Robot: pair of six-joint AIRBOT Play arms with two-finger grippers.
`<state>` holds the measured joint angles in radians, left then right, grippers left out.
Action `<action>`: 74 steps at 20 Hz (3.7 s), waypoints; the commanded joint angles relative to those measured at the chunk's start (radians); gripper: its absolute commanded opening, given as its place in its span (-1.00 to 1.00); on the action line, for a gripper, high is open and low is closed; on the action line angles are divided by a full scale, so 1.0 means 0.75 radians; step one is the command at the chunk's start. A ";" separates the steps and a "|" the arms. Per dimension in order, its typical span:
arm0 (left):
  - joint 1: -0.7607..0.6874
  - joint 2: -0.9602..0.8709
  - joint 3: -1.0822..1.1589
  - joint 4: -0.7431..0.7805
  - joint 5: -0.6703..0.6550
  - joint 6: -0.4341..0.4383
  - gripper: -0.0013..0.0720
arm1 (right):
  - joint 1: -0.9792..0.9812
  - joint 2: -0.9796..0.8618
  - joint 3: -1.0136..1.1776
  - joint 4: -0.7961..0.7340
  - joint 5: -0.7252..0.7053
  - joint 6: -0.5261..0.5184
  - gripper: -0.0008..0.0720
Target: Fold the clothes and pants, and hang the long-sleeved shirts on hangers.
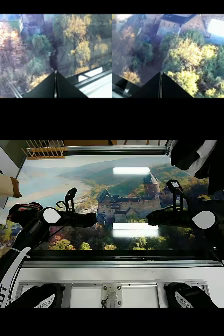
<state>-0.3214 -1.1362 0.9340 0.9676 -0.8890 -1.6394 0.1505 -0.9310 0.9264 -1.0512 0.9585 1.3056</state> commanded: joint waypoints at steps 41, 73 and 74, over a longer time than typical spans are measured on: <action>0.967 -0.310 0.295 0.278 0.372 0.075 -0.94 | 0.001 0.001 -0.001 0.000 0.000 0.000 -0.92; -0.131 -0.232 -0.033 0.089 -0.133 -0.052 0.86 | -0.429 0.093 0.125 -0.255 0.166 0.167 -0.94; -0.198 -0.233 -0.082 0.064 -0.094 -0.044 0.85 | -0.429 0.089 0.125 -0.240 0.166 0.166 -0.94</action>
<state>-0.4023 -1.3056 0.9558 1.0653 -0.9340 -1.6821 -0.1696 -0.8555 1.0199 -1.2484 1.0756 1.4254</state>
